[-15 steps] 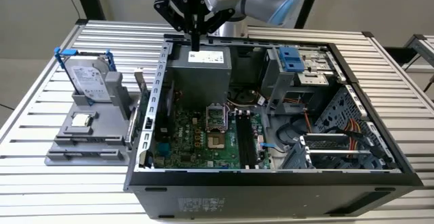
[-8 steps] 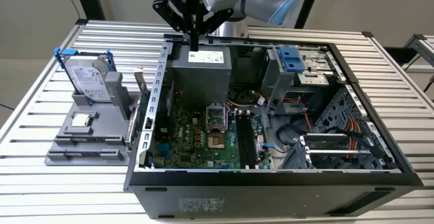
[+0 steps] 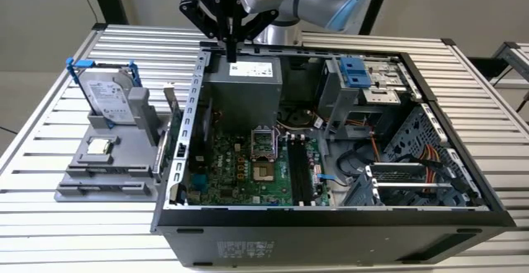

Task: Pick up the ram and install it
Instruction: 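Reach for the ram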

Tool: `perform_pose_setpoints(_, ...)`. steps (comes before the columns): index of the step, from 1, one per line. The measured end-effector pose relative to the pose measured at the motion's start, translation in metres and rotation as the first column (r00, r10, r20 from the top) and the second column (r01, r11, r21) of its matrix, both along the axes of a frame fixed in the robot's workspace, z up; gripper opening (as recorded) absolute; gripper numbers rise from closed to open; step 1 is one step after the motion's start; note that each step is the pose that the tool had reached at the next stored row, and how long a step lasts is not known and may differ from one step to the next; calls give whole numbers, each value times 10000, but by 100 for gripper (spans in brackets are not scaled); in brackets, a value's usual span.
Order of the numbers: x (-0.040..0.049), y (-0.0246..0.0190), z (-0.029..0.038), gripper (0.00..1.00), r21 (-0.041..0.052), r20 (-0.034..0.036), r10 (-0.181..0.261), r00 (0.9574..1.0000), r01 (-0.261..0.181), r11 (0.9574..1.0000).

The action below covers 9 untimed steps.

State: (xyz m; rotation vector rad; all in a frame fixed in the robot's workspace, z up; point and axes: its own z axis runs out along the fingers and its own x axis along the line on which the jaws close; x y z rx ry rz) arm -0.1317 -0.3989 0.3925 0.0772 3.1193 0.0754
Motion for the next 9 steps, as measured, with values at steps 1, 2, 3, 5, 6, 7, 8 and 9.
perform_pose_setpoints(1, -10, 0, 0, 0, 0, 1, 33, 10000, -33, 10000)
perform_pose_setpoints(2, -19, 0, 0, 0, 0, 0, 64, 10000, -64, 10000)
perform_pose_setpoints(3, -31, 0, 0, 0, 0, 0, 94, 10000, -94, 10000)
perform_pose_setpoints(5, -54, 0, 0, 0, 0, 0, 128, 9999, -128, 9999)
perform_pose_setpoints(6, -65, 0, 0, 0, 0, 0, 141, 9999, -141, 9999)
perform_pose_setpoints(7, -76, 0, 0, 0, 0, 0, 150, 9999, -150, 9999)
perform_pose_setpoints(8, -88, 0, 0, 0, 0, 0, 155, 9999, -155, 9999)
perform_pose_setpoints(9, -98, 0, 0, 0, -1, 0, 160, 9999, -160, 9999)
